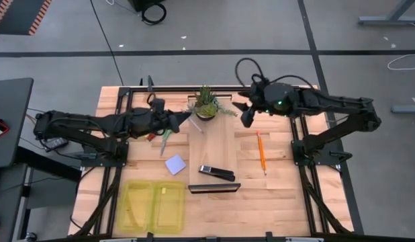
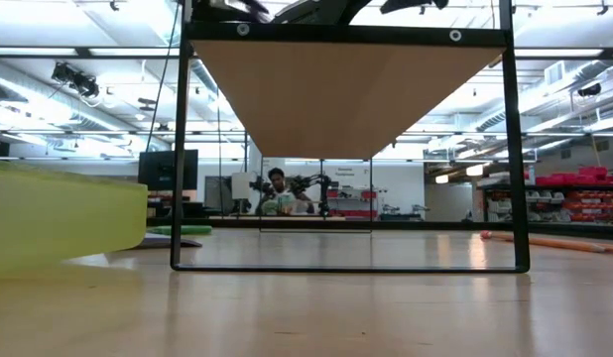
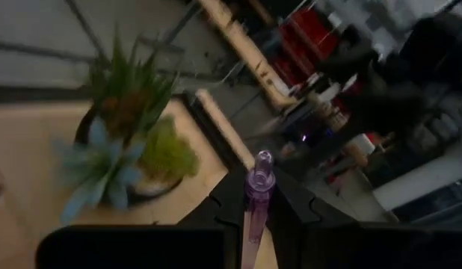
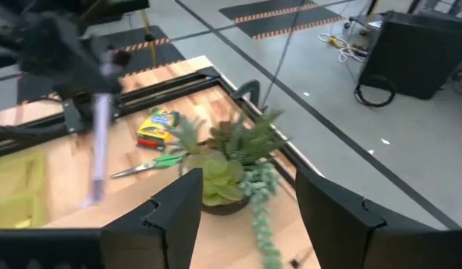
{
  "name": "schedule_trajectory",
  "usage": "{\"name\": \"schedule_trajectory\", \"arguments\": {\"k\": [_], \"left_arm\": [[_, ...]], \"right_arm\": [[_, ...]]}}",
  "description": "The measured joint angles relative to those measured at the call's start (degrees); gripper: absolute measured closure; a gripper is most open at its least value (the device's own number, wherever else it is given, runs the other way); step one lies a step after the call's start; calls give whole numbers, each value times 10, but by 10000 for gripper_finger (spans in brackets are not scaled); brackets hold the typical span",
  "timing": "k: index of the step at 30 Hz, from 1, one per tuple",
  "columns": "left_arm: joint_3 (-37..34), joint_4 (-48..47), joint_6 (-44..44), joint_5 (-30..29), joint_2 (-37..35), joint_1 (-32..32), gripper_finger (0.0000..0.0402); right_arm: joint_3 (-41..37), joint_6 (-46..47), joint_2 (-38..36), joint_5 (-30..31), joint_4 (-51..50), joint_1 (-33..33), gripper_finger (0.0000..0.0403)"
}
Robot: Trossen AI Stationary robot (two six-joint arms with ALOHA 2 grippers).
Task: Pack school essentials
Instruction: Put the pen into the supply box
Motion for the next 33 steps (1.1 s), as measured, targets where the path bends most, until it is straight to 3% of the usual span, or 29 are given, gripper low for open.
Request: {"name": "schedule_trajectory", "arguments": {"k": [11,16,23,33], "left_arm": [[0,-137,-72,4,-60,-54,360],[1,-205,-120,41,-74,-72,359],[0,-314,-214,115,-60,-118,359],[1,-351,-356,132,-5,-210,359]], "right_arm": [[0,0,-42,0,-23,-14,183],[0,3,-42,0,-26,-14,183],[0,3,-42,0,-25,-14,183],[0,18,-42,0,-46,-14,183]]}}
